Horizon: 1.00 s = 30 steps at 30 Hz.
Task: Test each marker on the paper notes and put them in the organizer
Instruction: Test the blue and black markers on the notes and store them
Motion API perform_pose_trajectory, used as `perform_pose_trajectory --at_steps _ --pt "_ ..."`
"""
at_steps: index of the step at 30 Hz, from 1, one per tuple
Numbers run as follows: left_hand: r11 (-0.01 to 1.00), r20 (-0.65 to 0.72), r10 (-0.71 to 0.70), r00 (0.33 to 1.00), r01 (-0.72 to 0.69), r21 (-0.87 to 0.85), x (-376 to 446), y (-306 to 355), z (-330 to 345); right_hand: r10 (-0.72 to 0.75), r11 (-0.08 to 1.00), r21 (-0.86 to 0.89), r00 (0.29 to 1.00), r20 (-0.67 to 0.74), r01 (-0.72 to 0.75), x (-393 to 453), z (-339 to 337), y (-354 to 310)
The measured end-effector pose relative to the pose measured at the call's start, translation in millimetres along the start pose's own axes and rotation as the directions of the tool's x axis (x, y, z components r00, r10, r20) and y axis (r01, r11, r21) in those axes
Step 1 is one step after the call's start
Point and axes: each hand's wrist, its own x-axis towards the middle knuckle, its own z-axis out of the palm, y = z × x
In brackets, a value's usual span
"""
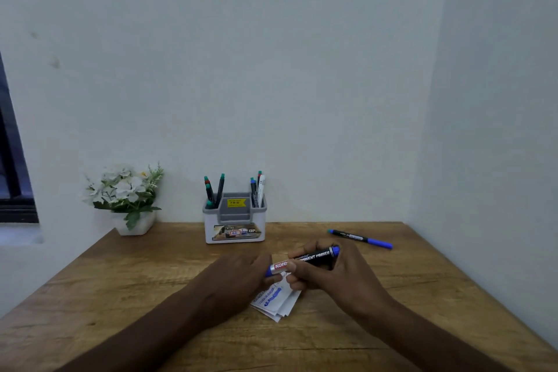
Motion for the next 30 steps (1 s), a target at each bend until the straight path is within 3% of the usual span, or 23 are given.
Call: perform_pose_trajectory --at_steps 4,6,10,13,18,20,24,27,30 --pt "0.995 0.107 -0.012 0.994 0.023 -0.097 -0.8 3.8 -5.5 -0.041 0.998 -0.05 0.996 0.079 0.045 0.5 -3.1 1.1" --pt "0.992 0.091 -0.001 0.996 0.013 -0.125 -4.6 5.0 -5.8 -0.06 0.993 -0.094 0.993 0.102 0.07 1.2 -5.5 -2.2" --pt "0.996 -0.117 -0.019 0.993 0.008 -0.087 -8.4 5.0 -10.1 -0.136 0.963 -0.229 0.989 0.051 0.144 7.6 -9.1 -5.0" --pt "0.997 -0.354 0.071 0.933 -0.069 0.017 1.7 5.2 -8.2 -0.172 0.948 -0.281 0.984 -0.054 0.15 11.8 -4.4 4.7" --pt "0.963 -0.415 0.141 0.899 -0.222 -0.154 2.3 -5.7 7.7 -0.132 0.982 -0.144 0.988 -0.081 0.12 11.2 0.3 13.0" --pt "0.943 -0.48 0.081 0.874 -0.223 -0.247 2.6 -11.2 8.8 -0.14 0.982 -0.136 0.989 -0.043 0.133 13.4 2.6 13.2" --pt "0.887 -0.622 -0.241 0.745 -0.091 -0.453 12.9 -24.1 0.6 -0.221 0.942 -0.284 0.966 -0.135 0.176 16.0 -3.6 19.8" --pt "0.815 -0.599 -0.443 0.667 0.022 -0.578 34.6 -41.6 -20.9 -0.331 0.858 -0.47 0.924 -0.193 0.209 22.9 -20.7 25.2" --pt "0.767 -0.572 -0.525 0.63 0.059 -0.639 70.1 -58.9 -44.5 -0.391 0.778 -0.6 0.89 -0.234 0.184 36.0 -46.1 31.7"
